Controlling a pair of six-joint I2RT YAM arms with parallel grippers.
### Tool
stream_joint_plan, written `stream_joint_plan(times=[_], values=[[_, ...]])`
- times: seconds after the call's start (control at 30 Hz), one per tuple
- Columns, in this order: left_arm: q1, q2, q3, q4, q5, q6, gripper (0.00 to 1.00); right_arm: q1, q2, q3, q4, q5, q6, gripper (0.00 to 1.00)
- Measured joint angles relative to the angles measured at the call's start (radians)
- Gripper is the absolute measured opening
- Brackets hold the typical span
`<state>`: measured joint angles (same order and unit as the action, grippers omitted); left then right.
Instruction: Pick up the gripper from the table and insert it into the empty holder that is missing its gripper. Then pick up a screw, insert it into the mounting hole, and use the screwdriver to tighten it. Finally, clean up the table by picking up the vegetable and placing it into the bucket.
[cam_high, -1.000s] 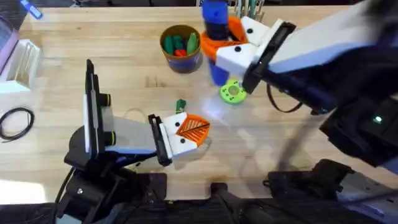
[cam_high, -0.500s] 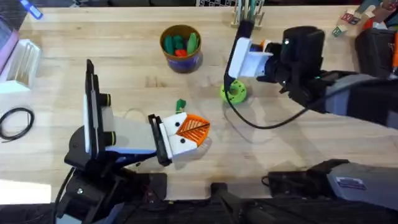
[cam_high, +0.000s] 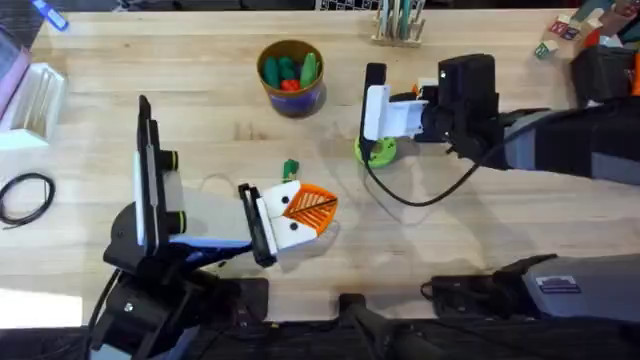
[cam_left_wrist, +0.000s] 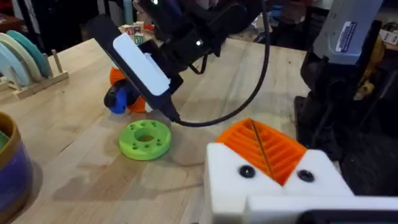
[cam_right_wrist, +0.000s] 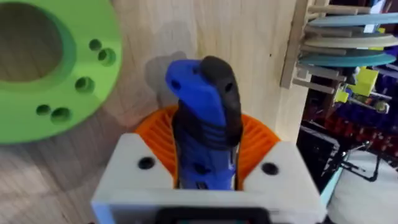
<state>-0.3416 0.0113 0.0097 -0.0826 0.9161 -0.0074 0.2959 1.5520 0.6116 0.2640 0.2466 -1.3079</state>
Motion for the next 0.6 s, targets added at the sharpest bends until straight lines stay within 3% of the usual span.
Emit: stream_joint_plan(times=[0.07, 0.17, 0.23, 0.37, 0.4, 0.53, 0.57, 0.6], values=[[0.0, 0.0, 0.0, 0.0, 0.0, 0.0, 0.015, 0.0, -0.004, 0.008, -0.021, 0.0, -0.003, 0.499], [0.0, 0.0, 0.0, 0.0, 0.0, 0.0, 0.016, 0.001, -0.011, 0.02, -0.016, 0.002, -0.006, 0.911], [0.0, 0.0, 0.0, 0.0, 0.0, 0.001, 0.08, 0.001, -0.023, 0.028, -0.028, 0.005, 0.002, 0.984], [0.0, 0.0, 0.0, 0.0, 0.0, 0.0, 0.138, 0.008, -0.041, 0.026, -0.053, 0.016, 0.054, 0.989], [0.0, 0.0, 0.0, 0.0, 0.0, 0.004, 0.198, 0.011, -0.05, 0.022, -0.06, 0.017, 0.073, 0.989], [0.0, 0.0, 0.0, 0.0, 0.0, 0.004, 0.827, 0.02, -0.113, 0.005, -0.078, 0.018, 0.175, 0.989], [0.0, 0.0, 0.0, 0.0, 0.0, 0.002, 0.936, 0.02, -0.138, 0.004, -0.078, 0.018, 0.21, 0.989], [0.0, 0.0, 0.0, 0.0, 0.0, 0.002, 0.975, 0.02, -0.166, 0.004, -0.081, 0.018, 0.249, 0.989]])
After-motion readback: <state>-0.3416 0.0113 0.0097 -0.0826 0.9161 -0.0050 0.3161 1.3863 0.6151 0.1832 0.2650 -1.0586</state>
